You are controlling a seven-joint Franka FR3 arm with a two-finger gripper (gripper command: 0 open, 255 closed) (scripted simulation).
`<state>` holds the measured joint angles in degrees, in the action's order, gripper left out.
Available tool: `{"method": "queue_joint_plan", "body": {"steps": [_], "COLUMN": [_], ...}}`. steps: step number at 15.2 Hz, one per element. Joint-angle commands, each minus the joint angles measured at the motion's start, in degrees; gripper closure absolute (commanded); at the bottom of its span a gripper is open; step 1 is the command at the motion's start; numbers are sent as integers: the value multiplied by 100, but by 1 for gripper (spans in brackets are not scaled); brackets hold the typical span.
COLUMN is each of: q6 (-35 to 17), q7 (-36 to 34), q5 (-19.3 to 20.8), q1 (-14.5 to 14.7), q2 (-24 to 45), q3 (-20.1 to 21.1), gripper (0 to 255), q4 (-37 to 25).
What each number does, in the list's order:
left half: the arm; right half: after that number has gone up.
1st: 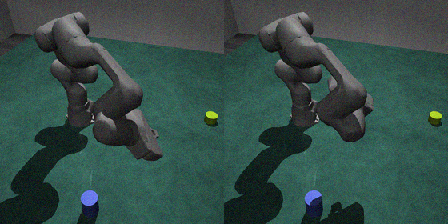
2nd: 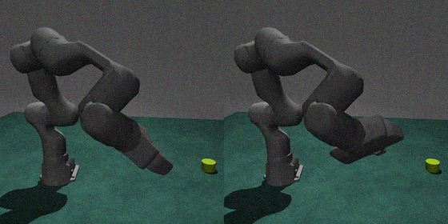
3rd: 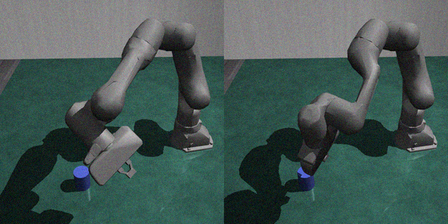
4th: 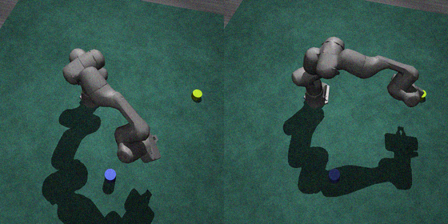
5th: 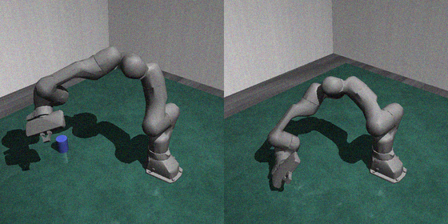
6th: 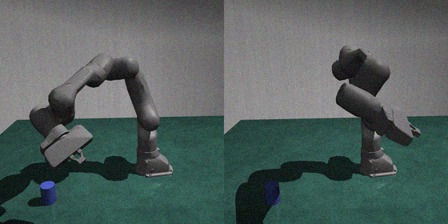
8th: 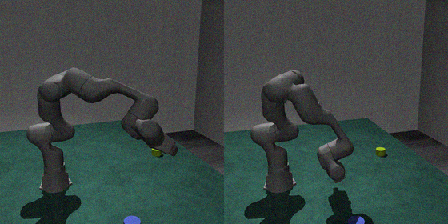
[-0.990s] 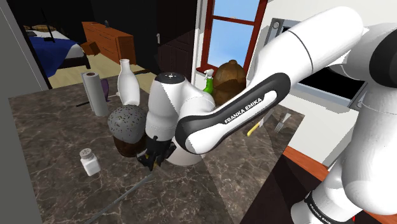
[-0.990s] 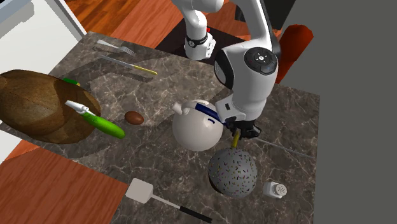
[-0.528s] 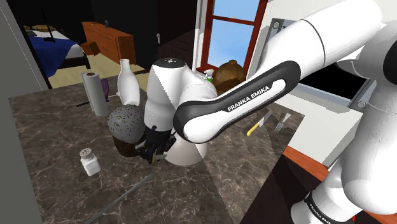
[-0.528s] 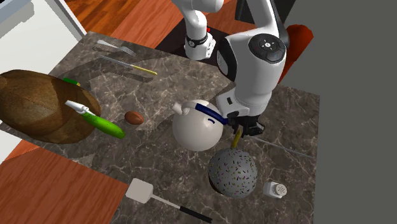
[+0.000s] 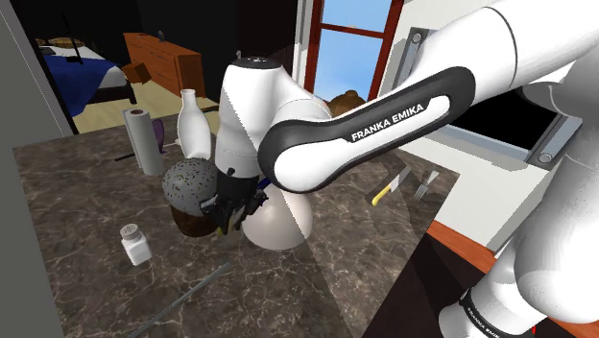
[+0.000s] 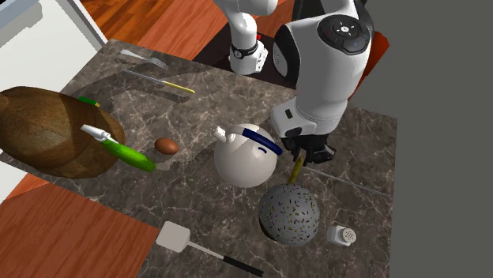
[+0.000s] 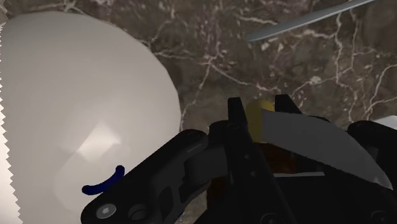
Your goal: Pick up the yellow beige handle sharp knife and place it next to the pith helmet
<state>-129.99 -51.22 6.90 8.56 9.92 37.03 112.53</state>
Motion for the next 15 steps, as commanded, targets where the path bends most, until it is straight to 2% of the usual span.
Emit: {"method": "queue_joint_plan", "body": {"steps": [1, 15], "q6": [143, 1151], "q7": [44, 229], "q5": [-76, -363], "q1": [-18, -76], "q2": [-88, -421], "q3": [20, 68], "gripper": [255, 255], "q4": [-72, -819]}}
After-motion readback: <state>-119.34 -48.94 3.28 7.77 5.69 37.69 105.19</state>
